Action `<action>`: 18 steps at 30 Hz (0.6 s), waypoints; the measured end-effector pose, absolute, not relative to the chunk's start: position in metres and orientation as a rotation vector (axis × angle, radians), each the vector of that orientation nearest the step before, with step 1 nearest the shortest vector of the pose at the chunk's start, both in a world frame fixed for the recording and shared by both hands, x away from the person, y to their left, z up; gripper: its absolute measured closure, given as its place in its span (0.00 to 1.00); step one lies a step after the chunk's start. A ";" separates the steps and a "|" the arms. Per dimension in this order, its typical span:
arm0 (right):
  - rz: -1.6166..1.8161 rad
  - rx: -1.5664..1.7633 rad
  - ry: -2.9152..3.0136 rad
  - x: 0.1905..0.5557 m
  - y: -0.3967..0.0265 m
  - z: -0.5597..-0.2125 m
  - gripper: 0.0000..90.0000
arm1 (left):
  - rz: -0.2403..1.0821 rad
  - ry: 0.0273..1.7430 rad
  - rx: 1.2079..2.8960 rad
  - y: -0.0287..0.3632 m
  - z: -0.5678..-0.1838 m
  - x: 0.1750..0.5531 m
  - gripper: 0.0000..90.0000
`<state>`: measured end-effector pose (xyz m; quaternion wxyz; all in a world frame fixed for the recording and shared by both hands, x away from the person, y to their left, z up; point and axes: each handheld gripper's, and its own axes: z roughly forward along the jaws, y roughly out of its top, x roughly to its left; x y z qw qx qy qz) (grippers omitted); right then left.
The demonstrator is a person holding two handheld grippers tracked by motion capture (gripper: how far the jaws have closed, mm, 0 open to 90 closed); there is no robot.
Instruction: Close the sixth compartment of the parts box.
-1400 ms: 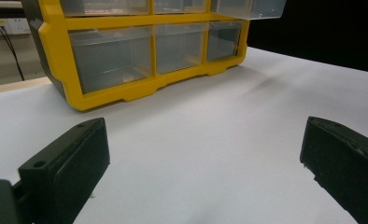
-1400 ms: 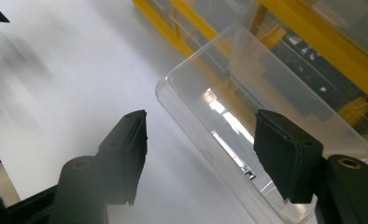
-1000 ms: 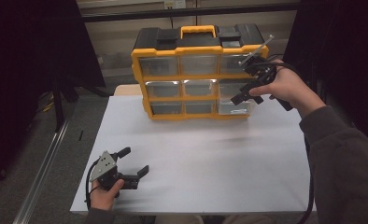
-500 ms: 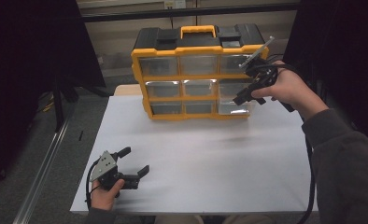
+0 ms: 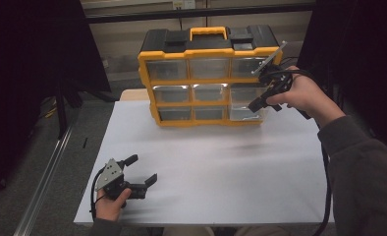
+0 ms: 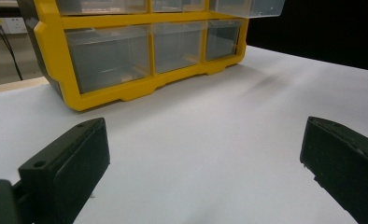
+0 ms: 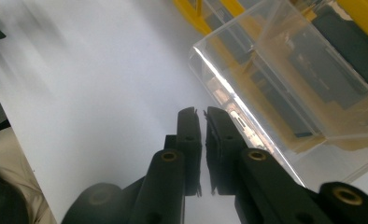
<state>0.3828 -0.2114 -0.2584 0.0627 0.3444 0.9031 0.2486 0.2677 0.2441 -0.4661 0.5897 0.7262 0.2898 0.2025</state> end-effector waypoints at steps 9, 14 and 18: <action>0.709 1.024 2.747 0.382 -0.210 -0.262 1.00 | 0.470 0.678 1.690 0.244 -0.466 0.268 0.02; 0.680 0.993 2.762 0.382 -0.208 -0.265 1.00 | 0.470 0.671 1.688 0.242 -0.466 0.268 0.02; 0.661 0.952 2.780 0.381 -0.207 -0.270 1.00 | 0.454 0.666 1.684 0.242 -0.467 0.269 0.02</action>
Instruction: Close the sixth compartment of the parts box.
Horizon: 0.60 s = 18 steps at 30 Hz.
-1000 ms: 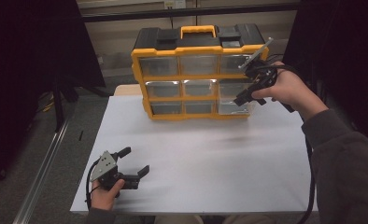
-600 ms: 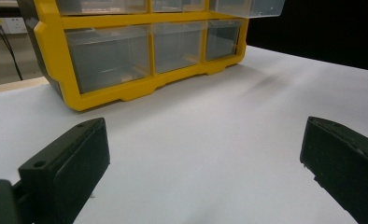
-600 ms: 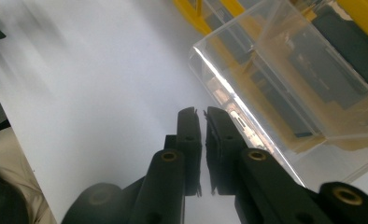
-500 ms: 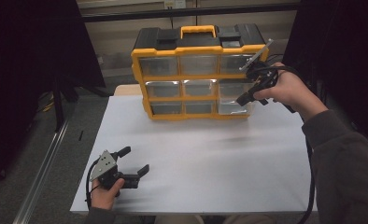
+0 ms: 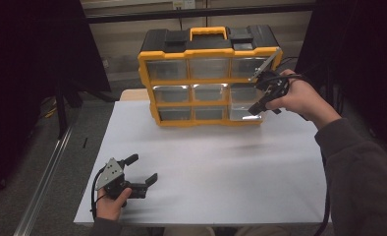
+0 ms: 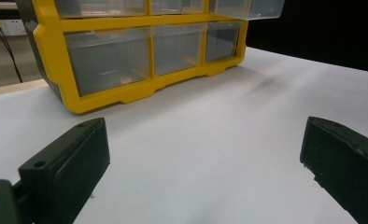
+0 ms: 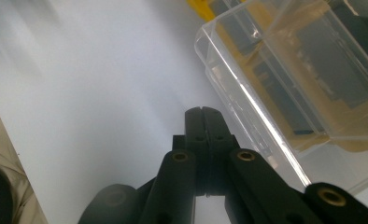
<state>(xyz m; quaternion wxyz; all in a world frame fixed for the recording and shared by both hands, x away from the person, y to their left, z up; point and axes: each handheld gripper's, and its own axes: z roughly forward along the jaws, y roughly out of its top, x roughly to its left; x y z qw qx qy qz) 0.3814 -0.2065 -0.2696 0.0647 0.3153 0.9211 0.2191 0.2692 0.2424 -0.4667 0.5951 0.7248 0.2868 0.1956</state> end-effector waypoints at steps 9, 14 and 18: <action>0.655 0.951 2.777 0.384 -0.205 -0.275 1.00 | 0.469 0.664 1.697 0.243 -0.466 0.269 0.02; 0.635 0.943 2.777 0.386 -0.205 -0.277 1.00 | 0.463 0.670 1.688 0.243 -0.467 0.269 0.02; 0.638 0.945 2.788 0.386 -0.203 -0.280 1.00 | 0.464 0.676 1.676 0.242 -0.466 0.269 0.02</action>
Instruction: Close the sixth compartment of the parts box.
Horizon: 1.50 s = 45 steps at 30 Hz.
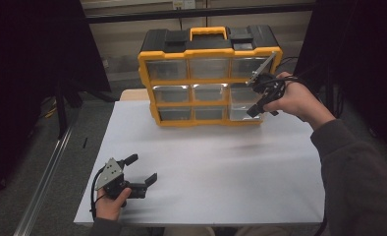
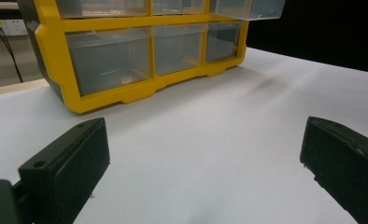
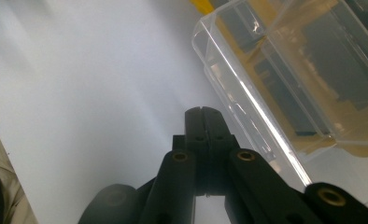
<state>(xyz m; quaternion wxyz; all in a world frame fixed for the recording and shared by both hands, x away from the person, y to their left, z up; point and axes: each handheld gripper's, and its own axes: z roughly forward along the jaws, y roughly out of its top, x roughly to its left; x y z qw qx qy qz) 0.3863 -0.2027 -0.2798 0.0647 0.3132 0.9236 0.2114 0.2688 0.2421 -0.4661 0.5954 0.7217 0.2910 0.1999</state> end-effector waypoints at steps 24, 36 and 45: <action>0.606 0.945 2.756 0.392 -0.206 -0.284 1.00 | 0.462 0.683 1.672 0.242 -0.466 0.268 0.02; 0.602 0.938 2.750 0.393 -0.204 -0.283 1.00 | 0.463 0.682 1.672 0.242 -0.466 0.268 0.02; 0.595 0.921 2.739 0.394 -0.204 -0.284 1.00 | 0.480 0.689 1.678 0.242 -0.466 0.268 0.02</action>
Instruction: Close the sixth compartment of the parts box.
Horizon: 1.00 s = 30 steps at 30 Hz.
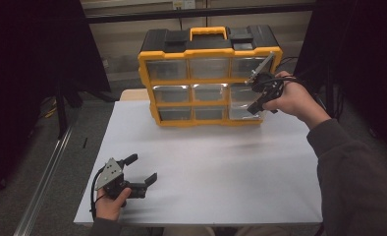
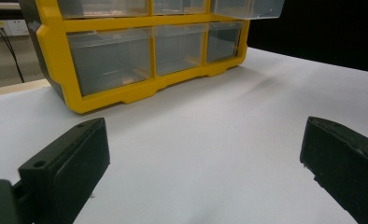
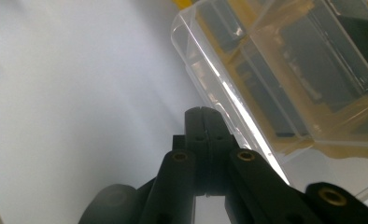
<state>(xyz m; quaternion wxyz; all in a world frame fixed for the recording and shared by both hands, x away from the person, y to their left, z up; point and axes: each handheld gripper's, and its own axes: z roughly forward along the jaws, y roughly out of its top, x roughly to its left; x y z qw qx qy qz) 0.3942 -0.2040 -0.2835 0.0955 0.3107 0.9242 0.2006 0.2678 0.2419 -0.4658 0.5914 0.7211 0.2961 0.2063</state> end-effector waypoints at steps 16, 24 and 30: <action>0.597 0.951 2.695 0.402 -0.209 -0.285 1.00 | 0.464 0.685 1.666 0.242 -0.466 0.269 0.02; 0.598 0.969 2.687 0.403 -0.206 -0.286 1.00 | 0.469 0.676 1.677 0.242 -0.466 0.269 0.02; 0.593 0.949 2.682 0.406 -0.204 -0.287 1.00 | 0.463 0.684 1.666 0.242 -0.466 0.268 0.02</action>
